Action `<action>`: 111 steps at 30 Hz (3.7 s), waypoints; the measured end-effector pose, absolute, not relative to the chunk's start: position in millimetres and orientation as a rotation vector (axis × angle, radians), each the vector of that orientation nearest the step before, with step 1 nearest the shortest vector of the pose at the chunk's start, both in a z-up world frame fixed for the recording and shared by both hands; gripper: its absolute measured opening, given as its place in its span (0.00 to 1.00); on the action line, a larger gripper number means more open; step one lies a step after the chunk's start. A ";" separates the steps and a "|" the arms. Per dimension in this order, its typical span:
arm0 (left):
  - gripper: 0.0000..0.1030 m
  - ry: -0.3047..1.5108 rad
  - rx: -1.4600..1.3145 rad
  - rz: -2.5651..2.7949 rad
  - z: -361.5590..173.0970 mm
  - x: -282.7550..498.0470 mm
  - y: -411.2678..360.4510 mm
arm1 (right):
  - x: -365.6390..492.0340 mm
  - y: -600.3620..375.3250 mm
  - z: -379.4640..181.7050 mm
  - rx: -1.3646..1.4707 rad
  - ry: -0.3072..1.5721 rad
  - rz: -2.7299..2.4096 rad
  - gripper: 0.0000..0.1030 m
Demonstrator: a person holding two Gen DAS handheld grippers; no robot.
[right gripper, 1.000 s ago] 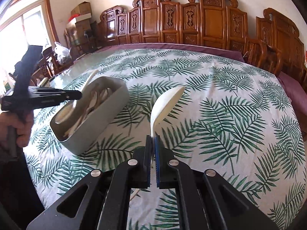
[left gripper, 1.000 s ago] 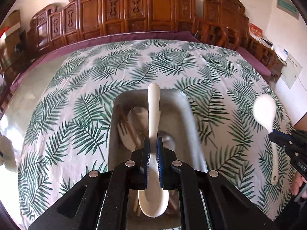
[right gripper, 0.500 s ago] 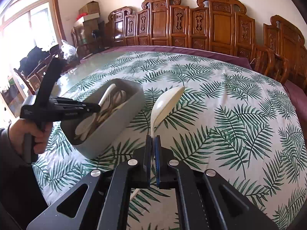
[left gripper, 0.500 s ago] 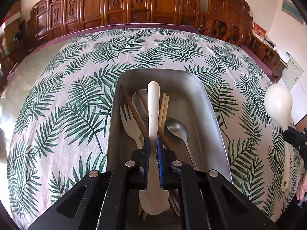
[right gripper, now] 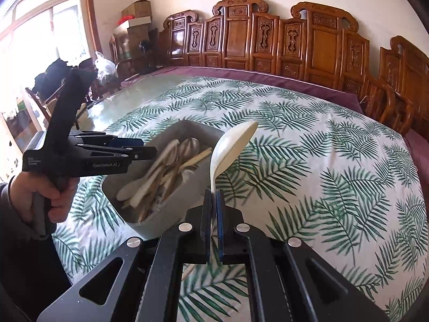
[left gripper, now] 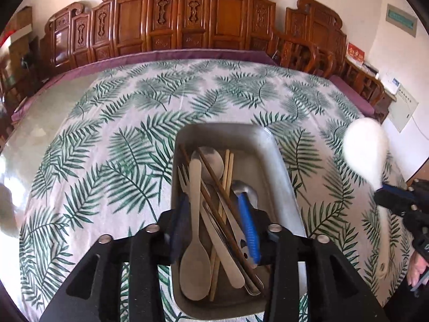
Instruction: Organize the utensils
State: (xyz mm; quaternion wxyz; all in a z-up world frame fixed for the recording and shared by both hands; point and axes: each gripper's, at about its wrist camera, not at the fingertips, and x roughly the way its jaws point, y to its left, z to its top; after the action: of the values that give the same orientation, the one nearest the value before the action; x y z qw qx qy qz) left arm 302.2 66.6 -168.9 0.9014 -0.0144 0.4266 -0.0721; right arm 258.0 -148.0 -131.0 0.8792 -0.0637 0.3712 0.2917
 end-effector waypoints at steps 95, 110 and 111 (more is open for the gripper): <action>0.92 0.779 0.013 -0.055 -88.7 165.2 28.0 | 158.7 -214.1 -64.3 0.044 0.673 0.275 0.97; 0.92 0.547 0.001 -0.083 14.3 96.3 0.2 | 76.3 -250.7 38.1 0.053 0.426 0.217 0.97; 0.92 0.540 -0.001 -0.084 17.2 93.2 0.3 | 73.0 -251.7 41.6 0.052 0.417 0.218 0.97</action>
State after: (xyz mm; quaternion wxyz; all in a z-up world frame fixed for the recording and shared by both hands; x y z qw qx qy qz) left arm 93.2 0.3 17.2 0.9629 -0.0007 0.2665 -0.0416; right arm 73.0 -251.7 41.6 0.9721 0.0255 0.2067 0.1079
